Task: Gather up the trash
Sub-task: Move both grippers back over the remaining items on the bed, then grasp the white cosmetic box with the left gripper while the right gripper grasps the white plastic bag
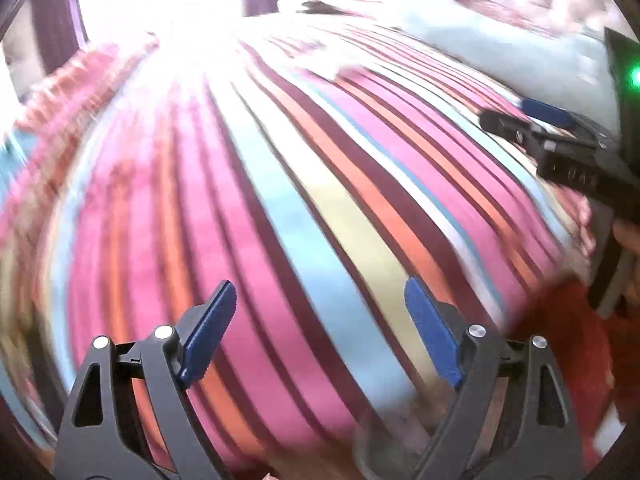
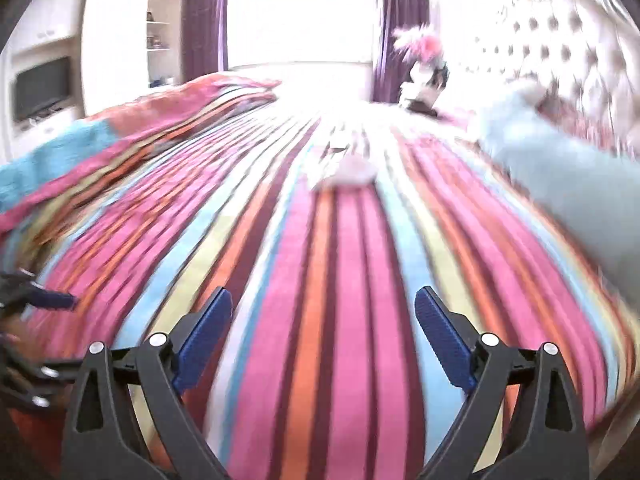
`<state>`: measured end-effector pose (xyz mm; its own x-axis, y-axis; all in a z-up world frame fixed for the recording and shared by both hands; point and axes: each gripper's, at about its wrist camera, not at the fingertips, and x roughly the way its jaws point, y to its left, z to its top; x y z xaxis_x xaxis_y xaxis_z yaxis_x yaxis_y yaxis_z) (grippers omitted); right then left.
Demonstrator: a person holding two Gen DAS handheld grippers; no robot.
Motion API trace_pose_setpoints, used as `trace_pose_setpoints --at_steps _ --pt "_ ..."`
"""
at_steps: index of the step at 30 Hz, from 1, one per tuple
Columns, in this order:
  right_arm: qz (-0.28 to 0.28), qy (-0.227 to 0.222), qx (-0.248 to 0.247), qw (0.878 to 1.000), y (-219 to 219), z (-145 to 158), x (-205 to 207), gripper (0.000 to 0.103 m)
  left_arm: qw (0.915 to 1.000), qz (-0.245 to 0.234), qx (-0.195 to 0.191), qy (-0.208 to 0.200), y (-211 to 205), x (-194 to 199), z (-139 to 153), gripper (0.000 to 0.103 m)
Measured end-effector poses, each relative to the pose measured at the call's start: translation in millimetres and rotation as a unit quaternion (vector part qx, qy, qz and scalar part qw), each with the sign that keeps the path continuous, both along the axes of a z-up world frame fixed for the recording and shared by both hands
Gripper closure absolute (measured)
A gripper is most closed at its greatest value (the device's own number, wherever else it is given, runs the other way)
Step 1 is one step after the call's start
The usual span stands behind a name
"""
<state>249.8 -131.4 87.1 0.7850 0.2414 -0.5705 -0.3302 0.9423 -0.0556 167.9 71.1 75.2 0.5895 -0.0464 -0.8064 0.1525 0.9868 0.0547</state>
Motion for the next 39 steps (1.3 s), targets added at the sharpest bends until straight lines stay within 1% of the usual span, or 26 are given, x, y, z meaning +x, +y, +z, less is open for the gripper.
trace_pose_setpoints --at_steps 1,2,3,4,6,7,9,10,13,15,16,17,18,20,22,23,25,26,27,29,31,33,34,35,37,39 --pt "-0.001 0.000 -0.006 1.000 7 -2 21 0.014 0.9997 0.017 0.017 -0.009 5 31 6 0.019" --pt "0.001 0.000 -0.019 1.000 21 -6 52 0.014 0.9990 0.032 0.024 -0.019 11 63 11 0.019" --pt "0.004 0.000 -0.030 1.000 30 -10 75 0.014 0.9985 0.041 0.025 -0.025 16 88 15 0.019" --pt "0.004 -0.002 -0.048 0.999 43 -16 107 0.014 0.9982 0.048 0.023 -0.029 21 125 20 0.019" --pt "0.003 0.000 -0.058 0.998 57 -18 135 0.014 0.9971 0.061 0.020 -0.042 26 175 27 0.019" --pt "0.002 0.004 -0.057 0.998 62 -22 151 0.014 0.9968 0.063 0.020 -0.045 25 193 28 0.019" --pt "0.003 0.022 -0.046 0.999 70 -28 176 0.014 0.9965 0.067 0.020 -0.045 24 239 31 0.019" --pt "0.004 0.031 -0.039 0.999 74 -31 193 0.015 0.9968 0.069 0.009 -0.041 23 265 31 0.019" --pt "0.000 0.033 -0.053 0.998 86 -32 220 0.015 0.9968 0.070 -0.029 -0.026 18 318 32 0.019" --pt "-0.001 0.032 -0.060 0.998 88 -35 233 0.015 0.9971 0.067 -0.026 -0.025 9 343 29 0.019" --pt "0.000 0.041 -0.061 0.997 90 -38 243 0.015 0.9975 0.063 -0.020 -0.023 3 355 26 0.019" --pt "0.001 0.063 -0.054 0.997 88 -43 255 0.015 0.9978 0.062 -0.012 -0.021 -1 365 23 0.018" --pt "-0.001 0.085 -0.042 0.995 84 -47 264 0.015 0.9981 0.058 -0.006 -0.019 -9 377 20 0.016" --pt "-0.014 0.124 -0.012 0.992 67 -54 276 0.015 0.9988 0.046 -0.005 -0.015 -21 399 14 0.016" --pt "-0.016 0.134 0.017 0.991 50 -54 280 0.015 0.9988 0.043 -0.010 -0.019 -30 413 10 0.016" --pt "-0.021 0.134 0.015 0.991 43 -53 281 0.015 0.9988 0.042 -0.019 -0.019 -35 422 8 0.016" --pt "-0.030 0.123 -0.015 0.992 37 -52 283 0.015 0.9982 0.043 -0.039 -0.014 -44 436 5 0.016" --pt "-0.030 0.123 -0.016 0.992 34 -53 284 0.015 0.9976 0.046 -0.051 -0.012 -49 441 3 0.016" --pt "-0.026 0.128 -0.005 0.991 31 -53 285 0.015 0.9972 0.049 -0.056 -0.007 -54 446 0 0.016" --pt "-0.018 0.131 0.012 0.991 25 -51 283 0.015 0.9971 0.058 -0.049 0.011 -68 461 -10 0.016" --pt "-0.007 0.119 0.005 0.993 25 -48 280 0.015 0.9968 0.058 -0.050 0.021 -77 470 -14 0.016" --pt "-0.012 0.103 -0.011 0.995 26 -45 281 0.015 0.9973 0.063 -0.028 0.024 -85 479 -17 0.016" --pt "-0.004 0.103 -0.007 0.995 25 -45 283 0.015 0.9972 0.060 -0.020 0.039 -87 486 -22 0.016" --pt "0.006 0.107 0.002 0.994 26 -46 287 0.015 0.9966 0.060 -0.021 0.052 -86 491 -25 0.016" --pt "0.023 0.114 0.020 0.993 25 -47 289 0.015 0.9945 0.060 -0.038 0.078 -80 498 -32 0.016" --pt "0.025 0.107 0.022 0.994 26 -45 291 0.015 0.9933 0.062 -0.054 0.081 -72 501 -36 0.016"
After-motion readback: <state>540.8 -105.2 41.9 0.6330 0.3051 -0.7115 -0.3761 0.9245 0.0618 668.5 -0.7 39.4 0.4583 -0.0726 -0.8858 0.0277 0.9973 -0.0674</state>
